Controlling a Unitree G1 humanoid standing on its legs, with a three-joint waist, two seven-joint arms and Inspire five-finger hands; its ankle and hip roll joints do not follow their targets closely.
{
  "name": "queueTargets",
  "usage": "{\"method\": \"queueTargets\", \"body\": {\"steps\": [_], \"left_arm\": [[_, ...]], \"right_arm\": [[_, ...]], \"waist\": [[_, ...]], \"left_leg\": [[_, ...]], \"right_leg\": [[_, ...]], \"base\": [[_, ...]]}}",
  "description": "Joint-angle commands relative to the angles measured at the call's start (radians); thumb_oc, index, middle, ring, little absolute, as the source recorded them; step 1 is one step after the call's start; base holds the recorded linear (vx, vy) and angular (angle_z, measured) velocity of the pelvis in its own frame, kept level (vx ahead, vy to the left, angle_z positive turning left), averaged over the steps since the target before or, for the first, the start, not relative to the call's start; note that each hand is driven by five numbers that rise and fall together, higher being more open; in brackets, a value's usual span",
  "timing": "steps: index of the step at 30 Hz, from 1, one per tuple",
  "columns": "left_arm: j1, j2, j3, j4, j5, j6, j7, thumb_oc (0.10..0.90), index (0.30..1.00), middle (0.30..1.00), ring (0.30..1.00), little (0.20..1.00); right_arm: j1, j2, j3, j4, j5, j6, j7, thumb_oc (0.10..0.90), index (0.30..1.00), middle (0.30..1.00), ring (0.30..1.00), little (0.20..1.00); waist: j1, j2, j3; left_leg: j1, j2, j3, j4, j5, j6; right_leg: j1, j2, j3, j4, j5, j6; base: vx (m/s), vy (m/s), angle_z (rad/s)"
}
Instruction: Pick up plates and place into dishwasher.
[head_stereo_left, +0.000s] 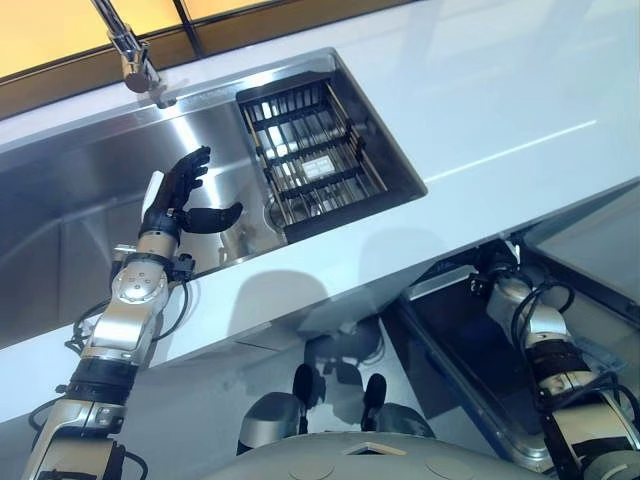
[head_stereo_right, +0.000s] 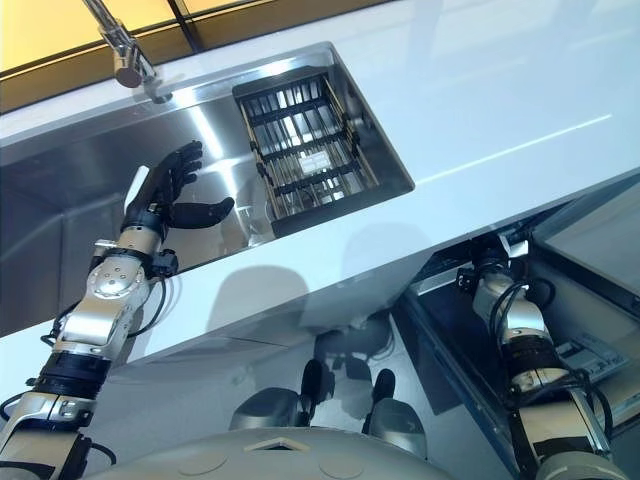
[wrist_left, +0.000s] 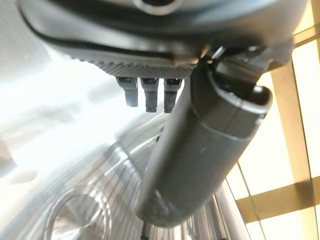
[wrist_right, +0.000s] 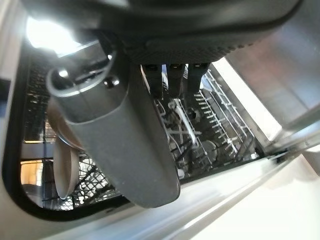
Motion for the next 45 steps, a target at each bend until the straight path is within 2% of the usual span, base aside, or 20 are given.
{"method": "queueTargets", "body": {"steps": [1, 6, 9, 16, 20, 23, 26, 29, 34, 35, 37, 39, 42, 45], "left_arm": [[0.056, 0.065, 0.048, -0.037, 0.005, -0.092, 0.006, 0.8, 0.9, 0.9, 0.9, 0.9], [0.059, 0.063, 0.074, -0.049, 0.004, -0.075, 0.003, 0.8, 0.9, 0.9, 0.9, 0.9], [0.062, 0.058, 0.083, -0.055, 0.007, -0.064, 0.002, 0.8, 0.9, 0.9, 0.9, 0.9], [0.076, 0.053, 0.114, -0.051, 0.007, -0.066, -0.028, 0.8, 0.9, 0.9, 0.9, 0.9], [0.079, 0.057, 0.123, -0.038, 0.004, -0.077, -0.033, 0.8, 0.9, 0.9, 0.9, 0.9], [0.081, 0.067, 0.129, -0.029, -0.001, -0.082, -0.025, 0.8, 0.9, 0.9, 0.9, 0.9], [0.084, 0.075, 0.134, -0.03, 0.001, -0.077, -0.017, 0.8, 0.9, 0.9, 0.9, 0.9], [0.077, 0.088, 0.138, -0.024, 0.007, -0.077, -0.008, 0.8, 0.9, 0.9, 0.9, 0.9], [0.056, 0.114, 0.135, 0.005, -0.005, -0.091, 0.001, 0.8, 0.9, 0.9, 0.9, 0.9], [0.053, 0.117, 0.134, 0.009, -0.009, -0.093, 0.0, 0.8, 0.9, 0.9, 0.9, 0.9], [0.042, 0.132, 0.13, 0.009, -0.021, -0.087, 0.001, 0.8, 0.9, 0.9, 0.9, 0.9], [0.033, 0.139, 0.127, 0.006, -0.019, -0.08, 0.002, 0.8, 0.9, 0.9, 0.9, 0.9], [0.006, 0.149, 0.113, 0.013, -0.018, -0.086, 0.023, 0.8, 0.9, 0.9, 0.9, 0.9], [-0.033, 0.148, 0.089, 0.031, -0.045, -0.122, 0.08, 0.8, 0.9, 0.9, 0.9, 0.9]], "right_arm": [[-0.047, -0.135, -0.12, -0.116, -0.133, -0.153, -0.013, 0.8, 0.9, 0.9, 0.9, 0.9], [0.054, -0.172, -0.213, -0.213, -0.296, -0.168, -0.064, 0.8, 0.9, 0.9, 0.9, 0.9], [0.088, -0.178, -0.246, -0.251, -0.339, -0.168, -0.075, 0.8, 0.9, 0.9, 0.9, 0.9], [0.165, -0.163, -0.318, -0.287, -0.349, -0.156, -0.098, 0.8, 0.9, 0.9, 0.9, 0.9], [0.204, -0.154, -0.366, -0.237, -0.342, -0.134, -0.177, 0.8, 0.9, 0.9, 0.9, 0.9], [0.233, -0.138, -0.423, -0.139, -0.274, -0.168, -0.291, 0.8, 0.9, 0.9, 0.9, 0.9], [0.253, -0.127, -0.469, -0.091, -0.288, -0.232, -0.363, 0.8, 0.9, 0.9, 0.9, 0.9], [0.267, -0.124, -0.524, -0.064, -0.265, -0.306, -0.49, 0.8, 0.9, 0.9, 0.9, 0.9], [0.269, -0.156, -0.611, 0.03, -0.182, -0.392, -0.6, 0.8, 0.9, 0.9, 0.9, 0.9], [0.27, -0.161, -0.621, 0.05, -0.166, -0.409, -0.598, 0.8, 0.9, 0.9, 0.9, 0.9], [0.271, -0.16, -0.642, 0.122, -0.047, -0.44, -0.554, 0.8, 0.9, 0.9, 0.9, 0.9], [0.27, -0.152, -0.645, 0.192, 0.088, -0.438, -0.49, 0.8, 0.9, 0.9, 0.9, 0.9], [0.255, -0.159, -0.631, 0.285, 0.154, -0.45, -0.496, 0.8, 0.9, 0.9, 0.9, 0.9], [0.219, -0.178, -0.604, 0.356, 0.265, -0.475, -0.47, 0.8, 0.9, 0.9, 0.9, 0.9]], "waist": [[-0.021, -0.043, -0.078], [-0.068, -0.048, -0.077], [-0.085, -0.049, -0.078], [-0.12, -0.049, -0.082], [-0.137, -0.046, -0.085], [-0.151, -0.04, -0.083], [-0.16, -0.031, -0.078], [-0.171, -0.016, -0.075], [-0.187, 0.003, -0.073], [-0.187, 0.006, -0.073], [-0.192, 0.013, -0.074], [-0.194, 0.017, -0.07], [-0.197, 0.024, -0.05], [-0.201, 0.039, -0.006]], "left_leg": [[0.007, -0.076, 0.05, 0.041, -0.134, 0.056], [-0.004, -0.068, 0.077, 0.049, -0.134, 0.054], [-0.005, -0.066, 0.087, 0.049, -0.136, 0.054], [0.0, -0.058, 0.12, 0.041, -0.138, 0.053], [0.005, -0.054, 0.136, 0.035, -0.146, 0.05], [0.006, -0.05, 0.149, 0.031, -0.146, 0.048], [0.004, -0.048, 0.156, 0.033, -0.147, 0.049], [-0.003, -0.045, 0.165, 0.043, -0.15, 0.047], [-0.015, -0.04, 0.168, 0.066, -0.162, 0.043], [-0.017, -0.039, 0.167, 0.069, -0.163, 0.042], [-0.027, -0.039, 0.166, 0.077, -0.162, 0.035], [-0.04, -0.037, 0.164, 0.088, -0.16, 0.029], [-0.062, -0.035, 0.16, 0.104, -0.157, 0.022], [-0.115, -0.04, 0.158, 0.161, -0.163, 0.014]], "right_leg": [[-0.084, 0.023, 0.032, 0.228, -0.118, 0.066], [-0.089, 0.037, 0.075, 0.215, -0.117, 0.065], [-0.09, 0.043, 0.088, 0.215, -0.122, 0.066], [-0.102, 0.049, 0.103, 0.227, -0.125, 0.072], [-0.103, 0.053, 0.108, 0.228, -0.14, 0.076], [-0.109, 0.055, 0.114, 0.23, -0.14, 0.078], [-0.115, 0.056, 0.119, 0.237, -0.14, 0.08], [-0.122, 0.059, 0.123, 0.244, -0.151, 0.075], [-0.136, 0.064, 0.131, 0.272, -0.176, 0.069], [-0.138, 0.065, 0.131, 0.275, -0.179, 0.067], [-0.142, 0.068, 0.133, 0.273, -0.18, 0.063], [-0.147, 0.07, 0.129, 0.276, -0.185, 0.056], [-0.167, 0.065, 0.123, 0.298, -0.195, 0.049], [-0.208, 0.05, 0.12, 0.328, -0.205, 0.035]], "base": [[-0.04, -0.009, -0.24], [-0.05, -0.015, -0.21], [-0.01, -0.008, -0.15], [-0.01, -0.016, -0.16], [0.02, -0.033, -0.08], [0.01, -0.052, -0.12], [0.01, -0.074, -0.06], [0.0, -0.091, -0.05], [0.01, -0.072, -0.07], [0.01, -0.074, -0.13], [0.0, -0.084, -0.13], [0.02, -0.09, -0.04], [-0.02, -0.062, -0.01], [-0.1, -0.027, -0.03]]}}
